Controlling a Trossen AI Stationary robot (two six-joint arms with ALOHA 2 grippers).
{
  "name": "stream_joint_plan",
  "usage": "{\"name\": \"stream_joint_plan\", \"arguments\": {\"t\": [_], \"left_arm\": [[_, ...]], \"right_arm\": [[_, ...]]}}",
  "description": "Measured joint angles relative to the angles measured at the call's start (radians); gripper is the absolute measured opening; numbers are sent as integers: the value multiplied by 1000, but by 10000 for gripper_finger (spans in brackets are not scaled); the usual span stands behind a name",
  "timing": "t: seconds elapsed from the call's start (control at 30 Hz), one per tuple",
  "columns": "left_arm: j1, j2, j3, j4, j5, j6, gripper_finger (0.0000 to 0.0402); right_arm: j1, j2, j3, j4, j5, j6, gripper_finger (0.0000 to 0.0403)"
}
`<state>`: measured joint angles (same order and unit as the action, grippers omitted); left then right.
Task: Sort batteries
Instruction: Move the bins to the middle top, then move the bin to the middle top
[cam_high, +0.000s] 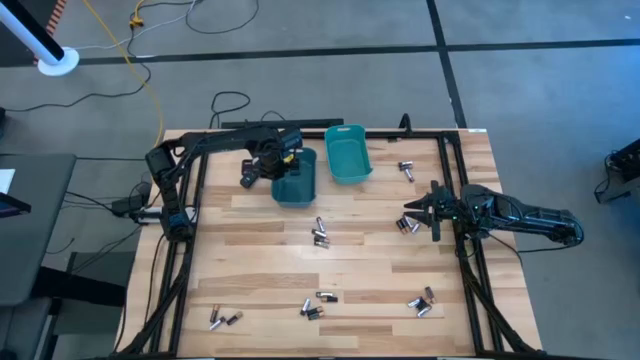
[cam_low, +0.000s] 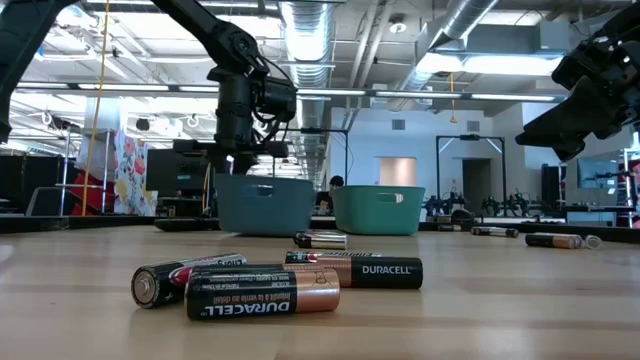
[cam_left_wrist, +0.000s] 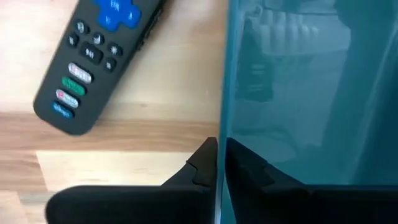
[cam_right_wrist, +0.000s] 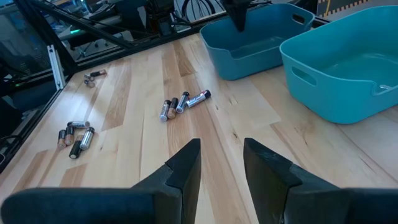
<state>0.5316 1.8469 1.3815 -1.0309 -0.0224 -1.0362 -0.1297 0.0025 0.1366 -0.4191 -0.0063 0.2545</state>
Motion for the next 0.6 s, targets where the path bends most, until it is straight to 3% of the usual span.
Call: {"name": "stream_joint_plan", "arguments": {"t": [0.6], "left_arm": [[-2, -21, 0, -11, -2, 48, 99]], "right_arm": [[0, 0, 0, 0, 0, 0, 139]]}}
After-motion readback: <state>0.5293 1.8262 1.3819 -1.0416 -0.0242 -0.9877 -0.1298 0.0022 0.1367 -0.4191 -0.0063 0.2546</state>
